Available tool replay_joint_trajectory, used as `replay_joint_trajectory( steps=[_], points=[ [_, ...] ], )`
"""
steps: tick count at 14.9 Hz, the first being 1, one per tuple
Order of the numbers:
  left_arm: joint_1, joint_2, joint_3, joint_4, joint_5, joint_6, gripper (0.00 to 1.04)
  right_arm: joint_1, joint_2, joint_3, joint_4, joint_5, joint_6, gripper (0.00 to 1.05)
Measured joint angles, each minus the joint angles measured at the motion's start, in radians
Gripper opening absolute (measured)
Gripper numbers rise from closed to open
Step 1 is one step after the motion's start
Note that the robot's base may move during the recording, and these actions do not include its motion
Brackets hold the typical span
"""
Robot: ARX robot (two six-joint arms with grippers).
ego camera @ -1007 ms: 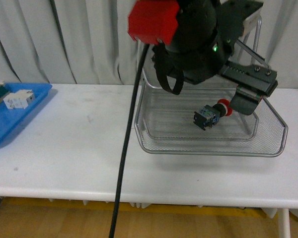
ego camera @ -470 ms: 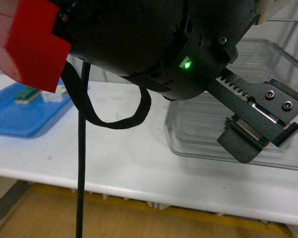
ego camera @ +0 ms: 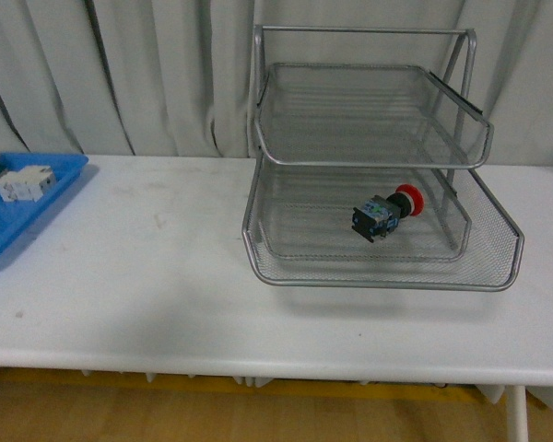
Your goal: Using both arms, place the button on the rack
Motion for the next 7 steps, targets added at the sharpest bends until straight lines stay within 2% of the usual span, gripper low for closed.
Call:
replay_joint_trajectory(
  steps=[1,2,7],
  points=[
    [0.029,-0.036,-0.039,-0.019,0.04,-0.004,0.08,0.0,0.0,0.0,0.0,0.0,0.0,0.98],
    [0.064,-0.092,-0.062,-0.031,0.067,-0.005,0.02,0.0,0.0,0.0,0.0,0.0,0.0,0.98],
    [0.18,-0.341,-0.166,-0.17,0.185,-0.008,0.02,0.0,0.0,0.0,0.0,0.0,0.0,0.98]
  ],
)
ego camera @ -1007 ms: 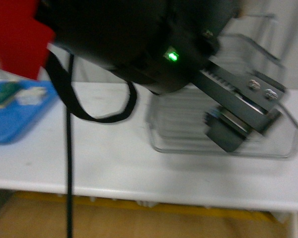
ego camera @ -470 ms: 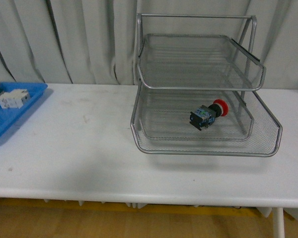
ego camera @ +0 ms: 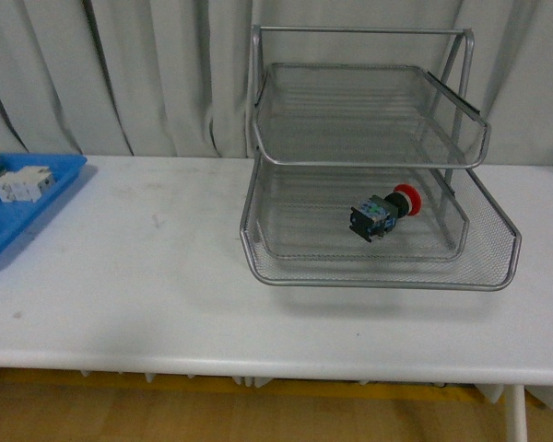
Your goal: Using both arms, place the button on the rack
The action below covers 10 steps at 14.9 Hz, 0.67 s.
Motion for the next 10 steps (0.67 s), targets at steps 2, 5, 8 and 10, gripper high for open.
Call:
replay_joint_trajectory(
  steps=[2,5,8,10],
  points=[
    [0.034,-0.051,-0.048,0.013,0.029,0.0,0.02,0.0,0.0,0.0,0.0,0.0,0.0,0.98],
    [0.135,-0.201,-0.061,-0.121,0.126,-0.001,0.02,0.0,0.0,0.0,0.0,0.0,0.0,0.98],
    [0.132,-0.32,-0.061,-0.245,0.133,-0.001,0.02,0.0,0.0,0.0,0.0,0.0,0.0,0.98],
    [0.132,-0.396,-0.061,-0.312,0.132,-0.001,0.02,0.0,0.0,0.0,0.0,0.0,0.0,0.98]
  ],
)
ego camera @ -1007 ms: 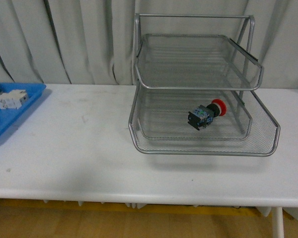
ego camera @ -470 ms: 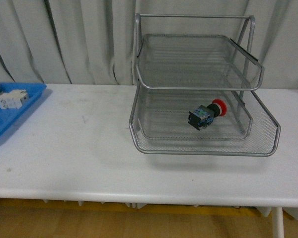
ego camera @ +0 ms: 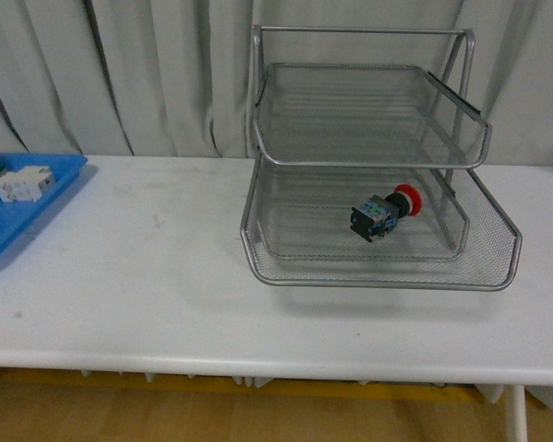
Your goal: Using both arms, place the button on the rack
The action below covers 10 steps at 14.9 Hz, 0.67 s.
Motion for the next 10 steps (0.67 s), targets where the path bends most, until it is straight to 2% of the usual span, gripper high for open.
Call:
replay_joint_trajectory(
  steps=[8,10],
  points=[
    [0.0,-0.179,0.0,-0.179,0.0,0.0,0.02,0.0,0.0,0.0,0.0,0.0,0.0,0.98],
    [0.0,-0.328,0.0,-0.371,0.001,0.0,0.02,0.0,0.0,0.0,0.0,0.0,0.0,0.98]
  ],
)
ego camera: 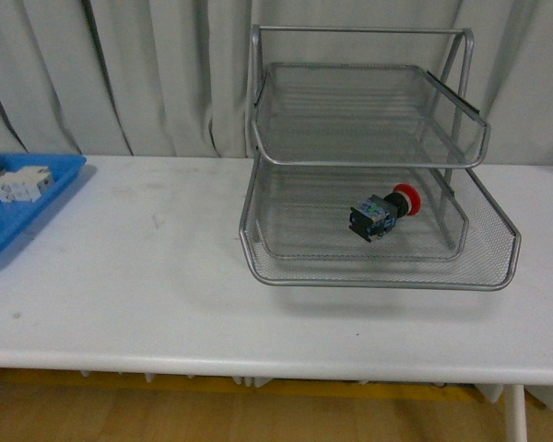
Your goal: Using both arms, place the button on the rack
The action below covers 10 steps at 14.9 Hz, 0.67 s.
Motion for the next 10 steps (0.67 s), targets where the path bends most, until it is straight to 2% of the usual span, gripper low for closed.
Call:
replay_joint_trajectory(
  steps=[8,10],
  points=[
    [0.0,-0.019,0.0,0.011,0.0,-0.001,0.02,0.0,0.0,0.0,0.0,0.0,0.0,0.98],
    [0.0,-0.019,0.0,0.011,0.0,-0.001,0.25,0.0,0.0,0.0,0.0,0.0,0.0,0.98]
  ],
)
